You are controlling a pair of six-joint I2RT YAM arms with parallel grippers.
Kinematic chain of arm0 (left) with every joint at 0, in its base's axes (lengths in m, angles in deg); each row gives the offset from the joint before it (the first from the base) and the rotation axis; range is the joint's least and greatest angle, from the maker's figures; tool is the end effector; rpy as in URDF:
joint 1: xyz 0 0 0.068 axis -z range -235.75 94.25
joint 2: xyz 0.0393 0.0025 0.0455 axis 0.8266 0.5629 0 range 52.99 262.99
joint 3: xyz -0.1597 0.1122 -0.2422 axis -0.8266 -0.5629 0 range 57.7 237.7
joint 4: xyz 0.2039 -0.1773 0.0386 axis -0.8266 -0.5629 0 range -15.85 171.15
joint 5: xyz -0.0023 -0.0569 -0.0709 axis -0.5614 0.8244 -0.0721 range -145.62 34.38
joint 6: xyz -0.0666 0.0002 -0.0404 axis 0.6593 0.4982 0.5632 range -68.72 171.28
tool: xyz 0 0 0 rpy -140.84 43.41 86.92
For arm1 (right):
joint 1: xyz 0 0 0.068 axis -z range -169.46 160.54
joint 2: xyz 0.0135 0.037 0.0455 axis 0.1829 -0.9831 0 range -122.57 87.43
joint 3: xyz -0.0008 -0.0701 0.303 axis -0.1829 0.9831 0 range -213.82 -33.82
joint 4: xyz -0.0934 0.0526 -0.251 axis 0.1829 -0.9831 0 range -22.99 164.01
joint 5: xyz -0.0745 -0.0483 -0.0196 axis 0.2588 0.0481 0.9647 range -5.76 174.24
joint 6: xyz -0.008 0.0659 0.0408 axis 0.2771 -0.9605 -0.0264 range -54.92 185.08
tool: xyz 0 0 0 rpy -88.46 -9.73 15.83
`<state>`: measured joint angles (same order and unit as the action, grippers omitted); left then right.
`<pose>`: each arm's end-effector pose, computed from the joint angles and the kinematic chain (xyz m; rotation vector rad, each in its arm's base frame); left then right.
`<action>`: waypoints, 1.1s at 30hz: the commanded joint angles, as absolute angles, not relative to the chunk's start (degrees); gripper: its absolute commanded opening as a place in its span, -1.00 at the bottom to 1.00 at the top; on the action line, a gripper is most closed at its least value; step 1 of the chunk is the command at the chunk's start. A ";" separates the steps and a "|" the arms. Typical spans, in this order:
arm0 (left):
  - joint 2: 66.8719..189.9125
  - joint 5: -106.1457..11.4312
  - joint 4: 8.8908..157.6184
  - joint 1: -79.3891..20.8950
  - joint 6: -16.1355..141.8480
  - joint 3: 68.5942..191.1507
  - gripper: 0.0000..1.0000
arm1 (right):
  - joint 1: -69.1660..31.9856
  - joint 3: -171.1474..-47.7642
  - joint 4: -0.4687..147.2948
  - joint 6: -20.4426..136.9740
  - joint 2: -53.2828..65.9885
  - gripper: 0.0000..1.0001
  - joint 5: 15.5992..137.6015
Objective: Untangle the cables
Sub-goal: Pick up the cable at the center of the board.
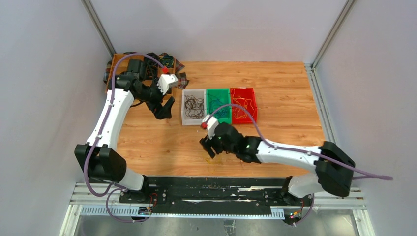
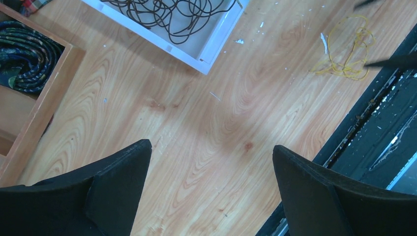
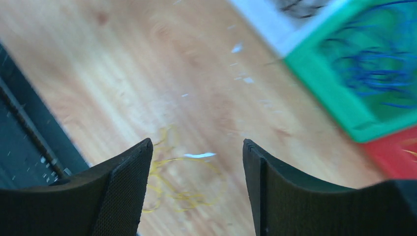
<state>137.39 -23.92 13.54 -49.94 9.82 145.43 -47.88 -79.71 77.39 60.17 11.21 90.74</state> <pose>0.2955 -0.0654 0.3725 1.1541 2.2326 -0.5026 0.1766 0.2730 0.2664 -0.8742 1.8952 0.5708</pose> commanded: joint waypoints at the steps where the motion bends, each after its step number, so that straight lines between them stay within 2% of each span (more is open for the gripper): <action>1: 137.18 -23.74 13.32 -50.39 9.51 145.77 0.96 | -54.50 -81.99 76.88 60.55 3.13 0.31 89.85; 3: 136.72 -23.93 13.31 -50.39 9.56 145.73 0.96 | -56.14 -84.10 75.39 60.86 -1.55 0.25 90.15; 8: 135.27 -24.24 13.38 -50.39 9.28 144.89 0.95 | -57.14 -88.38 72.30 61.26 -9.56 -0.06 93.52; 12: 134.49 -23.95 13.31 -50.39 8.20 143.57 0.96 | -57.05 -89.23 71.74 61.25 -10.21 -0.43 95.52; 16: 134.63 -22.65 13.36 -50.39 8.05 142.97 0.96 | -56.48 -89.88 70.88 61.23 -6.65 -0.97 96.70; 19: 134.68 -20.67 13.30 -50.39 8.55 142.96 0.96 | -54.50 -89.85 71.11 59.69 -1.42 -0.99 94.21; 24: 133.76 -10.58 13.32 -49.76 9.01 140.76 0.98 | -50.70 -88.83 75.62 55.17 7.54 -0.99 85.88; 29: 131.98 -6.58 13.31 -43.69 7.13 136.80 0.97 | -45.96 -87.91 83.20 48.39 12.11 -0.99 73.07; 33: 130.25 -4.74 13.40 -40.67 6.44 135.51 0.96 | -45.01 -88.50 85.91 45.38 14.09 -0.99 68.81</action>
